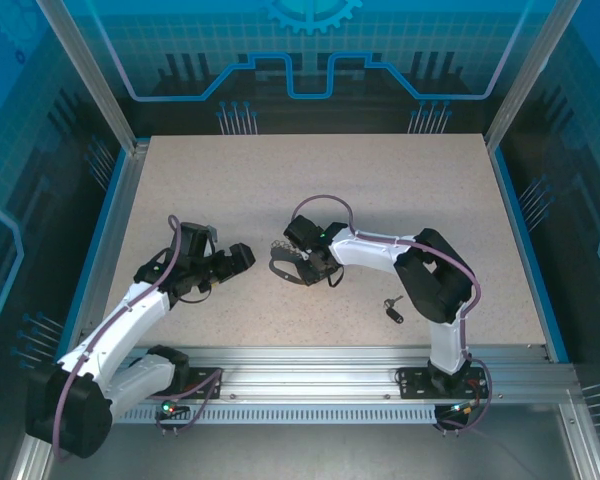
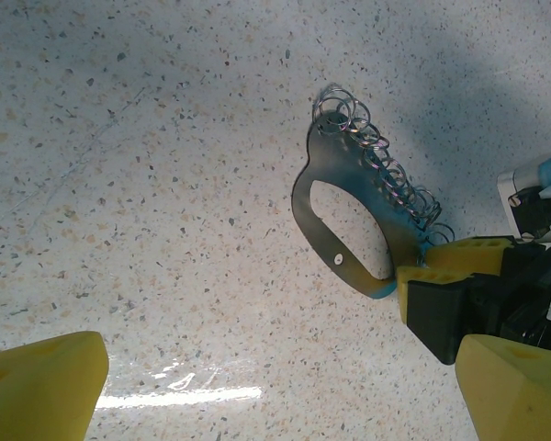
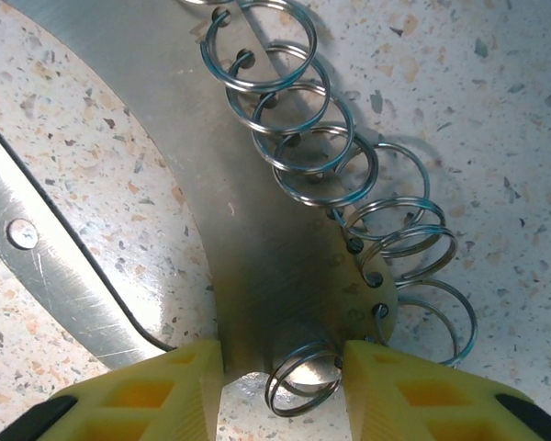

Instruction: Put the keys on the keyring

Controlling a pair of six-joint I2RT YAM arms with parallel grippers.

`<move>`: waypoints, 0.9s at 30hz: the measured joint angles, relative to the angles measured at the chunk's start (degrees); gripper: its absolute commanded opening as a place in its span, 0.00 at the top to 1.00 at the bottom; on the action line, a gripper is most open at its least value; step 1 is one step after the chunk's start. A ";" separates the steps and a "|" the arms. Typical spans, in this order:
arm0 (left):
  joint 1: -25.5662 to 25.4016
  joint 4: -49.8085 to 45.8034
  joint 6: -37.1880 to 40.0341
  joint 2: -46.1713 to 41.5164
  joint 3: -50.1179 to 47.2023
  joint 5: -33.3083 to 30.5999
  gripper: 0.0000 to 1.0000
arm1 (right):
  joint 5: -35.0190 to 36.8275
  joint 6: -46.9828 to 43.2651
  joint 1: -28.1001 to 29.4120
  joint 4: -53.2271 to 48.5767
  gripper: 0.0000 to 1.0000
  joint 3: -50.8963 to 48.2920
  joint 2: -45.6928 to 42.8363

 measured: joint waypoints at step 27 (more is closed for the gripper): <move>0.00 0.44 0.04 0.44 0.02 0.20 0.01 | 2.95 -0.17 -0.26 -4.63 1.00 2.86 0.74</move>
